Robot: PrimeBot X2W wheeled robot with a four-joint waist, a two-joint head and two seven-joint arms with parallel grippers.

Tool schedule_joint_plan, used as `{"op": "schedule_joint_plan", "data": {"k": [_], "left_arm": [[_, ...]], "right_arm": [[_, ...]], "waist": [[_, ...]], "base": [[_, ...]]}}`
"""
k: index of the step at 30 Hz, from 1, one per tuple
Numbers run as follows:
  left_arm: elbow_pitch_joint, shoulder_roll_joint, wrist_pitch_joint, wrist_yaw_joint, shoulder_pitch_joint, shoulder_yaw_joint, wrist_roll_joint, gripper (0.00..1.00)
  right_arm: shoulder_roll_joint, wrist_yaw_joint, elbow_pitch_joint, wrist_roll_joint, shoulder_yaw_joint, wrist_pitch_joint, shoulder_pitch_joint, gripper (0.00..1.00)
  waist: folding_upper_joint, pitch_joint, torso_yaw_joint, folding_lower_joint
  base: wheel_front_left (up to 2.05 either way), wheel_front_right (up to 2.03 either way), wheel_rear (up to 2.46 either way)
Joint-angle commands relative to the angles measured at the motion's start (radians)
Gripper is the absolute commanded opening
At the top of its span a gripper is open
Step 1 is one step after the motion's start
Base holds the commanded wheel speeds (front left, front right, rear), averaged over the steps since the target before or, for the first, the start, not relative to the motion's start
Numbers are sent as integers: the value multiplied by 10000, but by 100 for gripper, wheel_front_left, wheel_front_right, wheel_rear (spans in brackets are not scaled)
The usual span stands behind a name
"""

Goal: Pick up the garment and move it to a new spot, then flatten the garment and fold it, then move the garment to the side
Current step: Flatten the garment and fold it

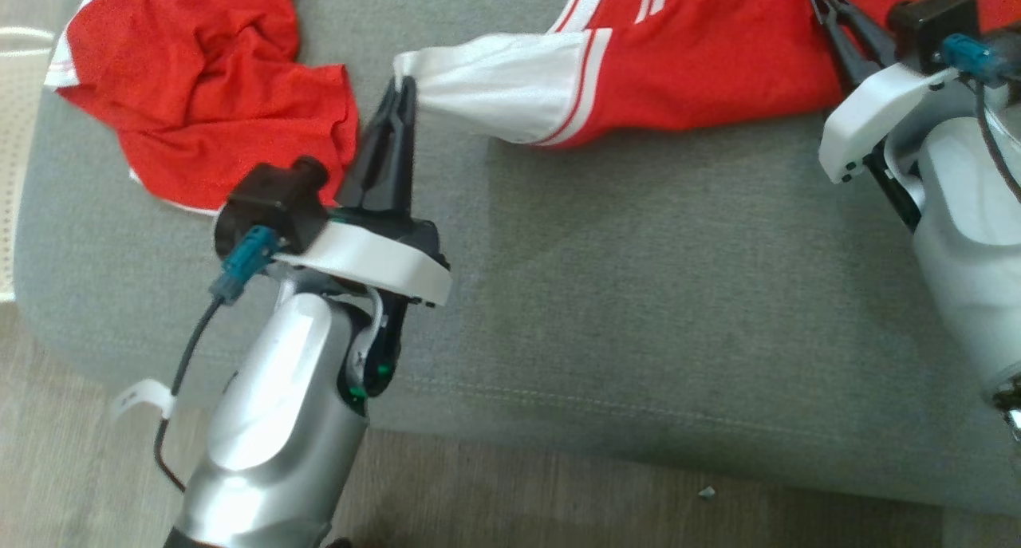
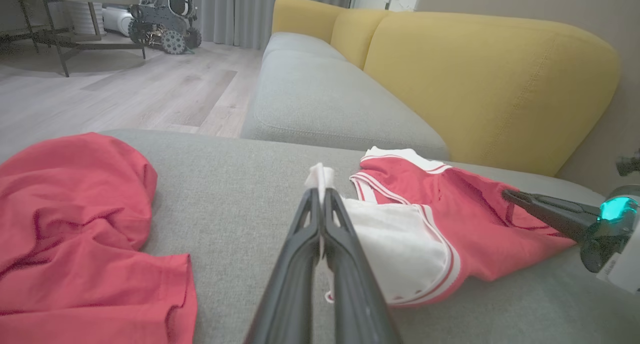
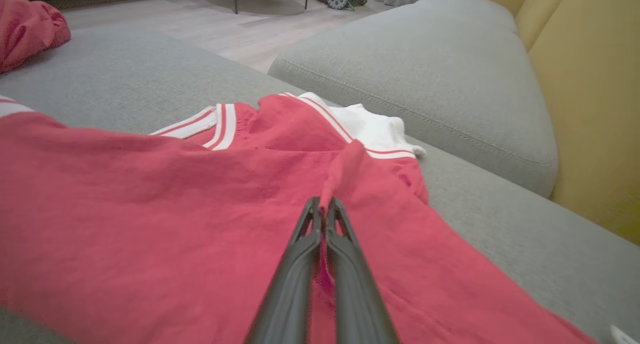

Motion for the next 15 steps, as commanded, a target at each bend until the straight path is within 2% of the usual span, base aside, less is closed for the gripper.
{"op": "schedule_joint_plan", "data": {"k": [1,9,15], "left_arm": [[-309,155,-122,27,-151,491,55,0],[-226,190,-122,-190,143,1471,517,0],[-601,452,-122,-392,277,2403,840,0]], "right_arm": [[37,62,-273,75,-26,-154,-6,0],[-699,62,-1121,-71,-252,-275,223,0],[-1556,62,-2446,-446,-729,-284,283,0]], "waist": [[0,-183,-191,0],[0,-1327,-1055,0],[0,-2351,-1802,0]], "base": [[0,0,0],[0,0,0],[0,0,0]]}}
